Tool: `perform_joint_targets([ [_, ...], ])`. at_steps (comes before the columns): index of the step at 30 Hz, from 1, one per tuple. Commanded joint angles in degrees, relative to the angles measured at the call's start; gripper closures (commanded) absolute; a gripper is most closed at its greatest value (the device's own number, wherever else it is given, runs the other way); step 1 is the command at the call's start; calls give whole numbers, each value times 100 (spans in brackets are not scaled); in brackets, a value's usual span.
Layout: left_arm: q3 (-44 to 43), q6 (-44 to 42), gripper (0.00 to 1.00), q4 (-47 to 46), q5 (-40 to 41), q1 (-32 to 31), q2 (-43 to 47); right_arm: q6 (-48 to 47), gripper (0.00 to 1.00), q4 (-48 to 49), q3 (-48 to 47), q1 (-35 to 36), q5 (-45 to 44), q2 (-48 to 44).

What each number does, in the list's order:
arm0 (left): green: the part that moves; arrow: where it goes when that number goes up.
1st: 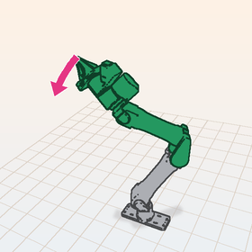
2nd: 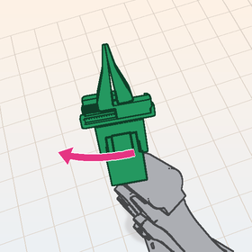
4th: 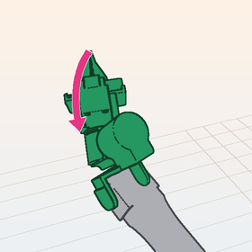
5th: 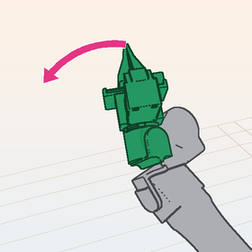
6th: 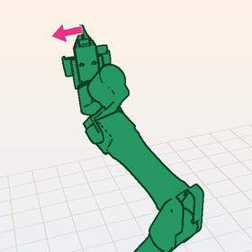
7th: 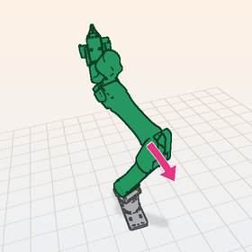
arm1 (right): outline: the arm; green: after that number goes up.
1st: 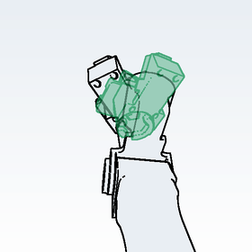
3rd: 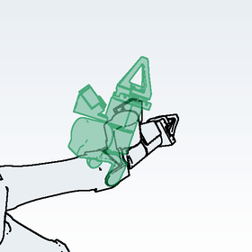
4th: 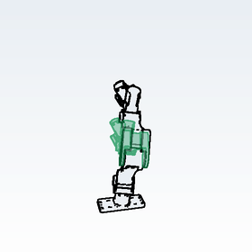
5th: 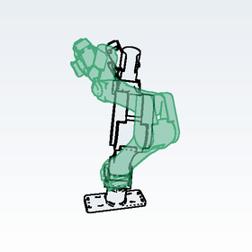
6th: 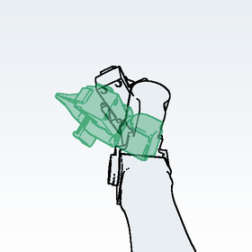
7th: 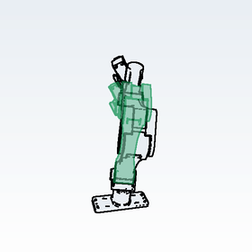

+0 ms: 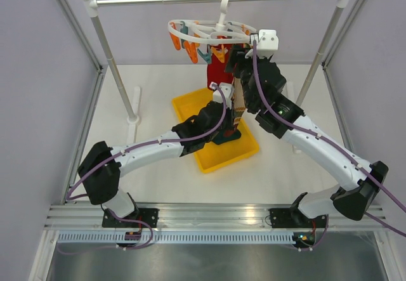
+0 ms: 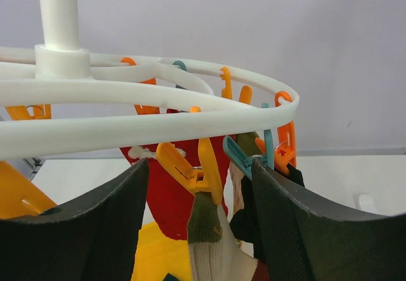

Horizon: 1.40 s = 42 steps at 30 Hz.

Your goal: Remove the socks clipped to the hanger

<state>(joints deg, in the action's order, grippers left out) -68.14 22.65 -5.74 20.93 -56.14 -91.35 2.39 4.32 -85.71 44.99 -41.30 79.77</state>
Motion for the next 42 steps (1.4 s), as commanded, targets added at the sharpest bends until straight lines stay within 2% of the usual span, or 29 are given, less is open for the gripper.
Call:
perform_joint_targets([
  [1,-296,-15,98,-24,43,-55,-23,-186,30,333,-305,10,-247,91],
  [3,-314,-33,98,-15,43,-64,-41,-187,30,342,-350,1,-326,135],
  [9,-340,-42,98,20,61,-64,-58,-336,42,394,-367,10,-423,100],
  [13,-323,-33,98,38,78,-73,-67,-292,60,351,-367,10,-475,48],
  [22,-244,-7,98,64,227,-73,-50,-81,85,87,-429,10,-432,13],
  [29,55,107,98,81,447,-20,108,-11,91,-27,-438,10,-414,-14],
  [38,477,608,97,319,202,560,144,33,91,-71,-429,10,-397,-40],
  [39,494,626,94,319,79,656,109,42,92,-80,-429,10,-397,-40],
  [42,433,600,68,319,-237,797,-40,51,92,-89,-446,10,-370,-49],
])
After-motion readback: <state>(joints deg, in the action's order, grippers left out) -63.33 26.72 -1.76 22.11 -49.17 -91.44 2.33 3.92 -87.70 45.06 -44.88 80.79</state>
